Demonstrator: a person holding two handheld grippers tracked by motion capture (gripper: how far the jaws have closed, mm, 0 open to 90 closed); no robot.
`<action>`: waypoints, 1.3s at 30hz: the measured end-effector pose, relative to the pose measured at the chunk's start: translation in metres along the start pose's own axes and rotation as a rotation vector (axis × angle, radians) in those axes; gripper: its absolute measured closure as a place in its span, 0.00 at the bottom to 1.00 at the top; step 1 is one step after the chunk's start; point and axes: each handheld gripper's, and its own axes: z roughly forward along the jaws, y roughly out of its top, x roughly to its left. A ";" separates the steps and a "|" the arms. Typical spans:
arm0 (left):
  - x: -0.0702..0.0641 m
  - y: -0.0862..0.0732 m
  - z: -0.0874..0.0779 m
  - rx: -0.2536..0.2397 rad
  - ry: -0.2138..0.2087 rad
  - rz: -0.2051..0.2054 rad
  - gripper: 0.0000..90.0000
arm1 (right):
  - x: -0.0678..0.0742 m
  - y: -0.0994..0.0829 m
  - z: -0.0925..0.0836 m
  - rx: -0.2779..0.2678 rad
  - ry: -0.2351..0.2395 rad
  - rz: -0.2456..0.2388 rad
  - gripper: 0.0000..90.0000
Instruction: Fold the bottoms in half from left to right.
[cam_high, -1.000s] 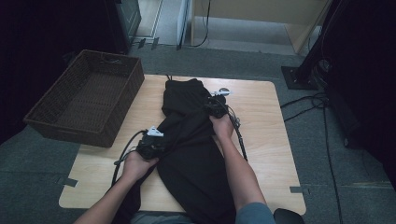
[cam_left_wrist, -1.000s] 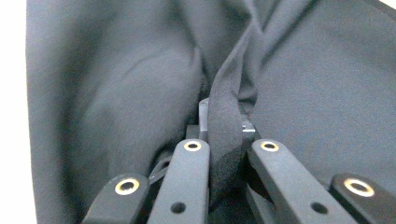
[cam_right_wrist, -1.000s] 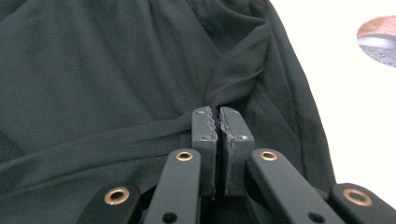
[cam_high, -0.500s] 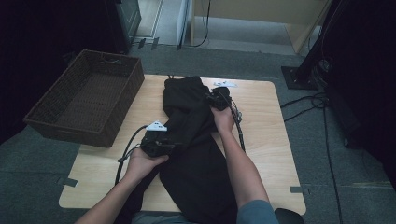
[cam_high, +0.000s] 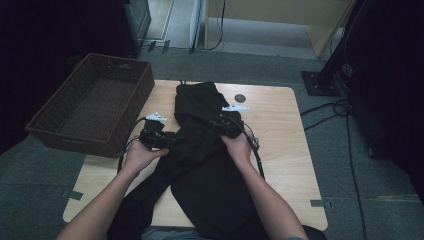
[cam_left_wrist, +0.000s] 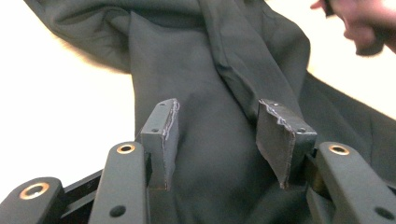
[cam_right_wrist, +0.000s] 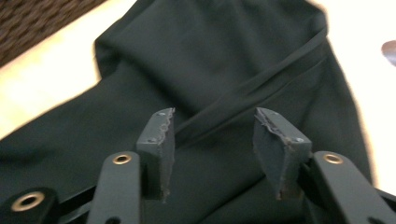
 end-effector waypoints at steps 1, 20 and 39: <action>0.003 0.000 0.004 0.001 0.008 0.004 0.54 | 0.005 -0.004 -0.001 0.004 0.003 -0.012 0.52; 0.020 -0.015 0.049 0.087 0.042 0.004 0.98 | 0.065 -0.058 0.017 0.034 0.014 -0.129 0.66; 0.025 -0.010 0.021 0.032 0.113 -0.012 1.00 | 0.012 -0.060 -0.057 -0.007 0.012 -0.066 1.00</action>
